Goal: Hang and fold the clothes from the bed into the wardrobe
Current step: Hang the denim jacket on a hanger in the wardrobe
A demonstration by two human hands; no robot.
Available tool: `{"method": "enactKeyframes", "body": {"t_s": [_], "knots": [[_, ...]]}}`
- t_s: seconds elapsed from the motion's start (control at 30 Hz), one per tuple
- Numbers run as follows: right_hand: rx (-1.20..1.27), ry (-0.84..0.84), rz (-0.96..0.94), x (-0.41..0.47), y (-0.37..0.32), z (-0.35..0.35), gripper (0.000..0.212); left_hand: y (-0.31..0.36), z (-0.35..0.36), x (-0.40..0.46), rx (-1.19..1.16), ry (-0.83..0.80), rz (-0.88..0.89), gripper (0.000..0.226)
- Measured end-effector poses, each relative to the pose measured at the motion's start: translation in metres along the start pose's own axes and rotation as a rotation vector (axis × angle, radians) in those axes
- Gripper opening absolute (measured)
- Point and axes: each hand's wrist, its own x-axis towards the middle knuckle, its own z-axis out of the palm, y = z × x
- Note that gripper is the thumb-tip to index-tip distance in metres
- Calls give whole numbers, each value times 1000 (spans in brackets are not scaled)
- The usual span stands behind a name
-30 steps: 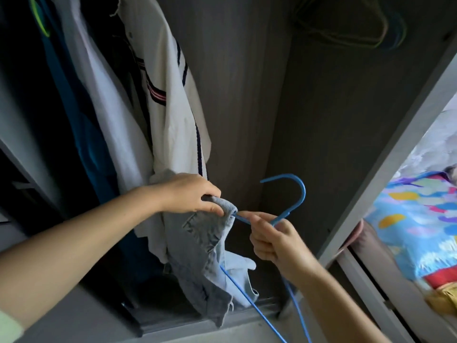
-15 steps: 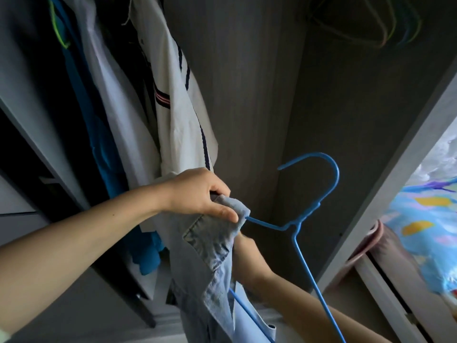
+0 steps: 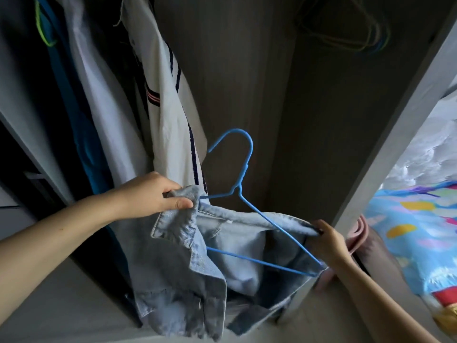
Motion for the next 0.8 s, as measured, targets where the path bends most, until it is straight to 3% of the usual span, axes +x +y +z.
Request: {"method": "enactKeyframes", "body": {"t_s": [0.1, 0.2, 0.33, 0.43, 0.53, 0.57, 0.63, 0.67, 0.7, 0.8], "knots": [[-86, 41, -74, 10, -13, -26, 29, 1, 10, 2, 124, 57, -114, 87], [-174, 24, -160, 1, -40, -41, 28, 4, 22, 7, 162, 196, -226, 65], [-36, 31, -252, -39, -72, -19, 38, 14, 37, 13, 82, 363, -297, 59], [-205, -126, -409, -76, -84, 16, 76, 24, 43, 13, -3, 471, -214, 62], [-347, -371, -559, -87, -97, -18, 67, 22, 41, 10, -92, 525, -105, 68], [-402, -330, -634, -83, -104, -42, 68, 21, 38, 10, -157, 548, -87, 62], [-400, 62, -804, -64, -115, -94, 80, 22, 31, 14, -278, 583, -47, 51], [-415, 228, -909, -56, -122, -115, 71, 25, 27, 18, -318, 592, -22, 52], [-448, 278, -997, -48, -129, -129, 60, 29, 23, 23, -339, 594, -3, 56], [-341, -33, -917, -28, -146, -145, 33, 37, 11, 47, -364, 558, 35, 67]]}}
